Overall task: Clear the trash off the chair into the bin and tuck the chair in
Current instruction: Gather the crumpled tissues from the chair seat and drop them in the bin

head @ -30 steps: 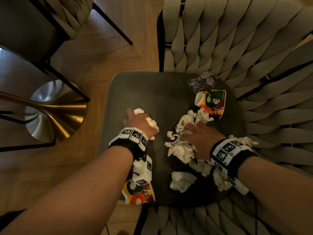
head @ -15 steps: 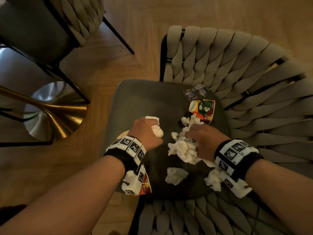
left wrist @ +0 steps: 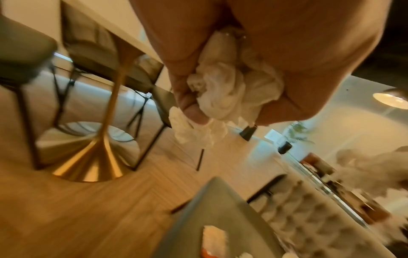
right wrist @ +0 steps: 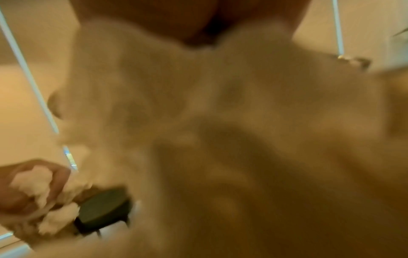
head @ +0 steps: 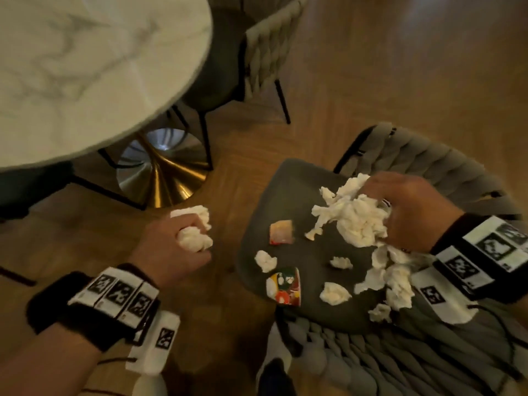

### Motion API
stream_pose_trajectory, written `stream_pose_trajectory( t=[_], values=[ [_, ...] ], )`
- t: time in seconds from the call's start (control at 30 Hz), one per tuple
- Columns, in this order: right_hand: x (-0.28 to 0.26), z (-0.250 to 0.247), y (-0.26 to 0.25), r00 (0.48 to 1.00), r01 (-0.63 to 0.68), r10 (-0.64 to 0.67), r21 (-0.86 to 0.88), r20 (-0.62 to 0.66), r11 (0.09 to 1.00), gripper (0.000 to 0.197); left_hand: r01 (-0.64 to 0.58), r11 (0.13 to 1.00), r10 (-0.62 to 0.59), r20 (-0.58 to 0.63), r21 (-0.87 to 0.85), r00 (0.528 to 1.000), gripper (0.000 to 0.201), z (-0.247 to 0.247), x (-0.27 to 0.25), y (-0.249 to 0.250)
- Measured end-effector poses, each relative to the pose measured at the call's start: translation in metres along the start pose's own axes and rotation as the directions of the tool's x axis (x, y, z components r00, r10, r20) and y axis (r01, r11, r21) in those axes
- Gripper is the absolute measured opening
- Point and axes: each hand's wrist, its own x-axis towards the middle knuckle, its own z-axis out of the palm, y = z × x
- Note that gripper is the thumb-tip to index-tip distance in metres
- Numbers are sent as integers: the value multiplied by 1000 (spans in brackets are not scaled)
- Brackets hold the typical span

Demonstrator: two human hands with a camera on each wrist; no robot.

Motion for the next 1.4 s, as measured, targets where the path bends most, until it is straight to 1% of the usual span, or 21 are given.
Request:
stream_pose_trajectory(
  t=[0.03, 0.13, 0.2, 0.23, 0.3, 0.37, 0.43, 0.47, 0.5, 0.57, 0.6, 0.67, 0.77, 0.87, 0.97, 1.07, 1.13, 1.2, 1.3, 1.33, 1.4],
  values=[
    [12, -3, -28, 999, 47, -48, -6, -18, 999, 24, 34, 999, -35, -41, -20, 999, 33, -21, -16, -20],
    [46, -6, -121, 986, 156, -156, -3, -63, 988, 34, 135, 990, -139, -119, -41, 983, 34, -80, -67, -82],
    [66, 1, -190, 975, 217, -217, -7, -47, 976, 30, 140, 989, -147, -189, -51, 971, 40, -116, -105, -130],
    [75, 8, -226, 967, 251, -251, -2, -40, 968, 30, 128, 990, -139, -216, -63, 966, 38, -133, -124, -155],
    [94, 29, -297, 941, 335, -332, 33, -56, 942, 38, 116, 987, -142, -263, -113, 954, 31, -165, -161, -209],
    [113, 61, -361, 912, 408, -403, 88, -70, 909, 42, 148, 973, -195, -283, -180, 939, 31, -191, -196, -259],
    [135, 101, -420, 883, 469, -462, 132, -81, 873, 39, 165, 960, -226, -273, -228, 935, 24, -214, -224, -299],
    [146, 123, -447, 871, 492, -486, 146, -77, 858, 36, 171, 954, -238, -279, -245, 930, 25, -222, -236, -320],
    [157, 149, -472, 857, 515, -510, 154, -69, 843, 32, 192, 948, -265, -292, -256, 919, 32, -229, -247, -339],
    [180, 204, -513, 835, 546, -548, 186, -46, 817, 30, 250, 927, -331, -296, -279, 896, 43, -239, -262, -372],
    [190, 232, -530, 829, 550, -558, 209, -22, 809, 32, 262, 917, -353, -302, -301, 886, 44, -240, -267, -389],
    [212, 290, -558, 830, 529, -555, 238, 54, 815, 35, 274, 897, -386, -312, -346, 868, 37, -238, -274, -417],
    [244, 379, -582, 842, 465, -506, 227, 185, 856, 36, 313, 862, -455, -338, -398, 824, 20, -225, -275, -456],
    [272, 477, -584, 832, 474, -506, 182, 229, 862, 37, 298, 847, -480, -395, -440, 783, 22, -199, -265, -498],
    [293, 581, -558, 822, 468, -479, 114, 309, 876, 37, 298, 848, -486, -417, -439, 768, 22, -167, -250, -541],
    [297, 669, -521, 801, 462, -444, 56, 402, 885, 43, 302, 843, -502, -448, -445, 740, 30, -130, -237, -583],
    [296, 717, -498, 781, 497, -444, -6, 440, 868, 45, 299, 840, -509, -467, -453, 723, 25, -109, -227, -602],
    [293, 754, -481, 755, 487, -368, -88, 543, 869, 48, 288, 844, -501, -472, -453, 725, 22, -91, -218, -615],
    [285, 791, -465, 672, 441, -190, -180, 716, 879, 67, 303, 851, -495, -458, -430, 738, 29, -73, -210, -629],
    [283, 796, -463, 650, 426, -159, -184, 743, 886, 73, 304, 849, -496, -453, -431, 741, 31, -70, -208, -631],
    [282, 798, -462, 636, 407, -132, -186, 760, 894, 81, 305, 837, -510, -446, -454, 736, 28, -69, -204, -630]
  ],
)
